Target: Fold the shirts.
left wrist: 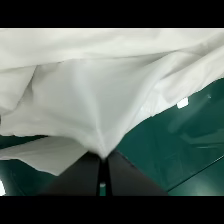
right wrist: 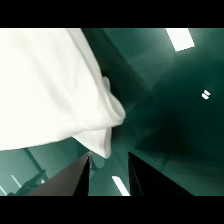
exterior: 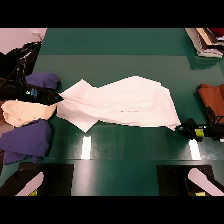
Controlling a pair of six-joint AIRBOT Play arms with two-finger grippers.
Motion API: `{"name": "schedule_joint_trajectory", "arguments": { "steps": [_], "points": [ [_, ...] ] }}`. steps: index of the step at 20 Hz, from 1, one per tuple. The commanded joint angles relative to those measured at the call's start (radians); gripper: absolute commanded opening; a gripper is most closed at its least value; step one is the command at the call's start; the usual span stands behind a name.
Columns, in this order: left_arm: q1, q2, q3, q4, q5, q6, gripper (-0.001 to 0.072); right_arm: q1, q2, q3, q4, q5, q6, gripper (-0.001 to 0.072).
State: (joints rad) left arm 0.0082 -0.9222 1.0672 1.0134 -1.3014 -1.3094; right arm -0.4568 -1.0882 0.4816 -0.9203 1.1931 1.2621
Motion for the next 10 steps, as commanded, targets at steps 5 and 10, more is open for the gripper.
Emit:
{"name": "schedule_joint_trajectory", "arguments": {
  "steps": [5,10],
  "points": [
    [0.001,0.001,0.000,0.000,0.000,0.000,0.0029,0.008,-0.055,-0.002,0.030,-0.032,-0.016,0.0283],
    [0.001,0.001,0.000,0.000,-0.002,0.000,0.0029,0.116,-0.055,-0.002,0.027,-0.060,-0.015,0.0187]
  ]
}}
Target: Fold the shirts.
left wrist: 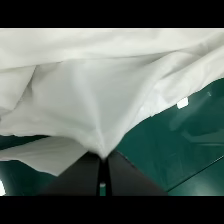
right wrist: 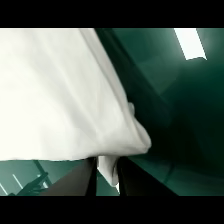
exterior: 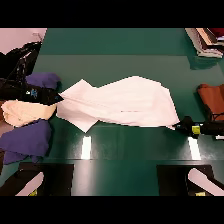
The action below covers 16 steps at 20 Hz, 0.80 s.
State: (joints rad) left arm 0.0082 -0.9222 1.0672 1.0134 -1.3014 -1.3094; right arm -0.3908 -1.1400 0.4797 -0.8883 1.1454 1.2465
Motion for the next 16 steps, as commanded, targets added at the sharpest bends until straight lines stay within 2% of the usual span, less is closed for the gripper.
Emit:
{"name": "schedule_joint_trajectory", "arguments": {
  "steps": [1,2,4,7,12,16],
  "points": [
    [0.001,0.001,0.000,0.000,-0.007,0.000,0.0029,0.066,-0.003,0.000,-0.005,-0.011,0.000,0.0187],
    [0.001,0.001,0.000,0.001,-0.017,0.001,0.0029,0.077,-0.002,0.000,-0.005,-0.009,0.000,0.0184],
    [0.001,0.001,0.000,0.001,-0.033,0.001,0.0029,0.083,0.020,0.000,-0.032,-0.009,0.001,0.0098],
    [0.001,0.001,0.000,0.001,-0.029,0.001,0.0029,0.074,0.092,0.000,-0.077,-0.002,0.001,0.0016],
    [0.001,0.001,0.027,0.000,-0.007,-0.013,0.0028,0.014,0.278,0.069,-0.071,0.098,0.002,0.0015],
    [0.001,0.006,0.296,0.001,0.012,-0.058,0.0028,0.013,0.388,0.391,0.024,0.137,0.029,0.0015]
  ]
}}
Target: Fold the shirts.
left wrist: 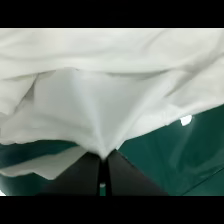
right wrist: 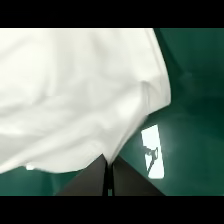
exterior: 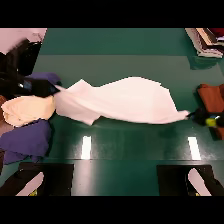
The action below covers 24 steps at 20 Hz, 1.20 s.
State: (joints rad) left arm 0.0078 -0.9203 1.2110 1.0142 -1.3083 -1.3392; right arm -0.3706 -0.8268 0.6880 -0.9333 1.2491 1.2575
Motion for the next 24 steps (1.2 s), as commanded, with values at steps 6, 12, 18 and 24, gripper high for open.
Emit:
{"name": "schedule_joint_trajectory", "arguments": {
  "steps": [6,12,18,24],
  "points": [
    [0.001,0.005,0.810,0.002,0.076,-0.034,0.0028,-0.007,0.061,0.866,0.068,0.034,0.025,0.0015],
    [0.001,0.107,1.019,-0.001,0.328,-0.068,0.0029,-0.007,-0.057,1.432,-0.018,0.074,0.053,0.0015],
    [0.001,0.153,0.997,-0.026,0.301,-0.129,0.0028,-0.007,0.006,1.329,-0.221,0.115,0.080,0.0015],
    [0.001,0.040,0.563,-0.029,0.079,-0.154,0.0028,0.005,-0.080,1.098,-0.219,0.245,0.080,0.0014]
  ]
}}
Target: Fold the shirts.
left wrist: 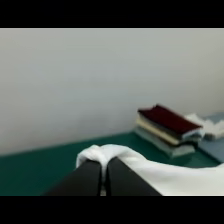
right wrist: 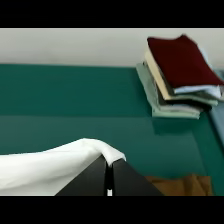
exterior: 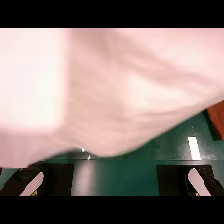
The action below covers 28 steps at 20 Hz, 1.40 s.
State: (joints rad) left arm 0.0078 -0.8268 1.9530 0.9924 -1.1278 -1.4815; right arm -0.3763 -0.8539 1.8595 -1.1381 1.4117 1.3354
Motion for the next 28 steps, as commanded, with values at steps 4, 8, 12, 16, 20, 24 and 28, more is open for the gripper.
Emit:
{"name": "schedule_joint_trajectory", "arguments": {
  "steps": [4,8,12,16,20,24,28],
  "points": [
    [0.001,-0.264,-0.377,-0.010,-0.132,0.015,0.0028,0.134,-0.258,-0.148,-0.041,0.135,0.002,0.0015],
    [0.001,-0.529,-0.397,-0.002,-0.068,0.050,0.0029,0.224,-0.508,-0.202,-0.124,0.133,0.032,0.0014],
    [0.001,-0.716,-0.397,-0.009,0.151,0.135,0.0029,0.240,-0.731,-0.201,-0.108,-0.006,0.037,0.0014],
    [0.001,-0.797,-0.396,-0.013,0.360,0.177,0.0028,0.240,-0.839,-0.201,0.006,-0.215,0.055,0.0014],
    [0.001,-0.807,-0.395,-0.012,0.330,0.327,0.0028,0.240,-0.842,-0.184,0.035,-0.282,0.050,0.0015],
    [0.001,-0.803,-0.394,0.034,0.093,0.363,0.0028,0.254,-0.811,-0.225,-0.013,-0.133,-0.018,0.0014],
    [0.001,-0.804,-0.410,0.140,-0.080,0.308,0.0028,0.296,-0.718,-0.438,-0.093,-0.156,-0.017,0.0014]
  ]
}}
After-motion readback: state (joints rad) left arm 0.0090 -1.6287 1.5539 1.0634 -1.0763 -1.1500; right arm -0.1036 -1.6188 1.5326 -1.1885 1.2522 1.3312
